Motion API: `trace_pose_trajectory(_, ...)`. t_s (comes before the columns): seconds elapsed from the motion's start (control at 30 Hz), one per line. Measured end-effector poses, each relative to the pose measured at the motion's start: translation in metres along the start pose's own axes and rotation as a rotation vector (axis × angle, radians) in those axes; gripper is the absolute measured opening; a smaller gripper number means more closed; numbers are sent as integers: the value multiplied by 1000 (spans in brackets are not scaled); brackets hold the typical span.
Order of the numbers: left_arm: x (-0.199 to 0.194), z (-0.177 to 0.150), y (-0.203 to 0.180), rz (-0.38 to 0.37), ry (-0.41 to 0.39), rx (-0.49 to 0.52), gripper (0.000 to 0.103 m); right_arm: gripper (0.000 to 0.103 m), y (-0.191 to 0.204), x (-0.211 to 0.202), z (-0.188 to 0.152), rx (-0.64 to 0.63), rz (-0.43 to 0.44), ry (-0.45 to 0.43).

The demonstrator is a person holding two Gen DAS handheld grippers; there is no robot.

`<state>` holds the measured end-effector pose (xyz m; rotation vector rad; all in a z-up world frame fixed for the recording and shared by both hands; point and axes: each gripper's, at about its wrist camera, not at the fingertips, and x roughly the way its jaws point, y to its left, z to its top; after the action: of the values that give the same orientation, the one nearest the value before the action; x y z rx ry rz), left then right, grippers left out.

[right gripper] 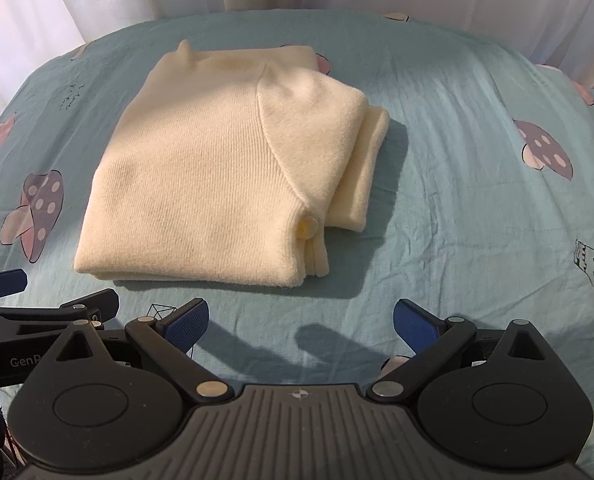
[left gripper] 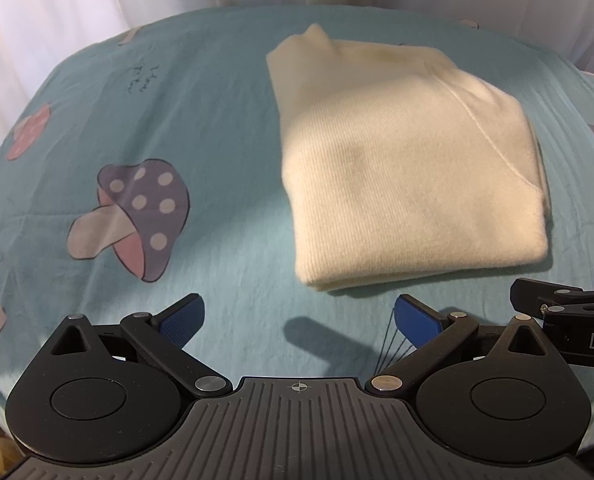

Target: Fold small clothes

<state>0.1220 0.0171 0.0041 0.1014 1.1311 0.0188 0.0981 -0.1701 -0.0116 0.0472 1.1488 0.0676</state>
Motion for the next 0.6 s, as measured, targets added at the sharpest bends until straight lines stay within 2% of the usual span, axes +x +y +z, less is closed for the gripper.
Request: trace_pose_trajectory(0.6,1,0,0,-2,9,9,103,99,1,-4,2,-1,-20,-18)
